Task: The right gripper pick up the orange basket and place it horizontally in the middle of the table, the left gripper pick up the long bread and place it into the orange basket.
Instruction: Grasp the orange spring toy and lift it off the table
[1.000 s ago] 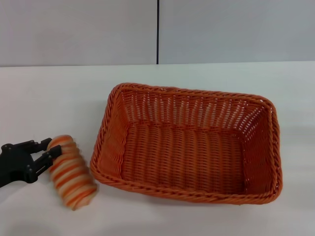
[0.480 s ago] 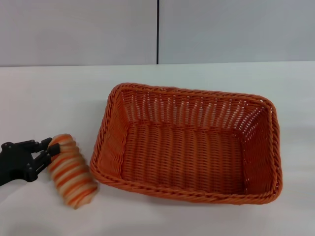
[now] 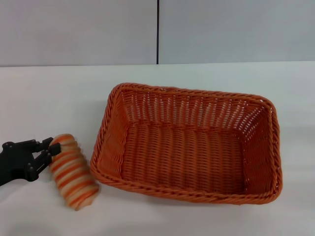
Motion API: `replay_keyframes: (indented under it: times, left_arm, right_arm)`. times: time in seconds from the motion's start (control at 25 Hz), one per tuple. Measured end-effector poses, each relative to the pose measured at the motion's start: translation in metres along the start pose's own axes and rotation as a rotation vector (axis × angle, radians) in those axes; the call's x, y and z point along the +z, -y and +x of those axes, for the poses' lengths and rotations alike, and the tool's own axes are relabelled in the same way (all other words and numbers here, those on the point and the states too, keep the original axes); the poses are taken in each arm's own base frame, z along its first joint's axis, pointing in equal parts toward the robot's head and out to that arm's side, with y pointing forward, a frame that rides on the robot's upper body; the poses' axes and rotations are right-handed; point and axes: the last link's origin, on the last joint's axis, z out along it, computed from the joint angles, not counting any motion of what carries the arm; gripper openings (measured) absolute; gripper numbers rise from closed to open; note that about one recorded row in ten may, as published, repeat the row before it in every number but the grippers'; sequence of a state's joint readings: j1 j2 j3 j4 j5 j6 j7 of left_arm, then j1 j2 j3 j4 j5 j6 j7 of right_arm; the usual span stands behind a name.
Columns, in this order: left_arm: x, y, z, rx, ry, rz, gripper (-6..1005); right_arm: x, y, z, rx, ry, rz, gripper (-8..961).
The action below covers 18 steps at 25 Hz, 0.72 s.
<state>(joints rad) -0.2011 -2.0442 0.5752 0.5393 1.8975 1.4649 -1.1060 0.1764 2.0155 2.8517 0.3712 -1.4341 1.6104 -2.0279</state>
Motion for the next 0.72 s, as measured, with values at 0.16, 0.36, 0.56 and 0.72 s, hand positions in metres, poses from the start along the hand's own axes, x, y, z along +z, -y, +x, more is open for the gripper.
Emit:
replay_keyframes:
  times: [0.16, 0.36, 0.56, 0.72]
  left_arm:
    - [0.0001, 0.0000, 0.0000, 0.000, 0.000, 0.000, 182]
    - [0.0001, -0.0001, 0.0000, 0.000, 0.000, 0.000, 180]
    - [0.0000, 0.0002, 0.0001, 0.001, 0.000, 0.001, 181]
    - [0.0000, 0.0003, 0.0001, 0.001, 0.000, 0.002, 181]
  right_arm:
    - [0.0000, 0.0000, 0.0000, 0.000, 0.000, 0.000, 474]
    - [0.0012, 0.0002, 0.0000, 0.000, -0.001, 0.001, 473]
    - [0.0020, 0.0009, 0.0008, 0.000, -0.004, 0.006, 473]
    - [0.0021, 0.0008, 0.0010, 0.000, -0.004, 0.007, 473]
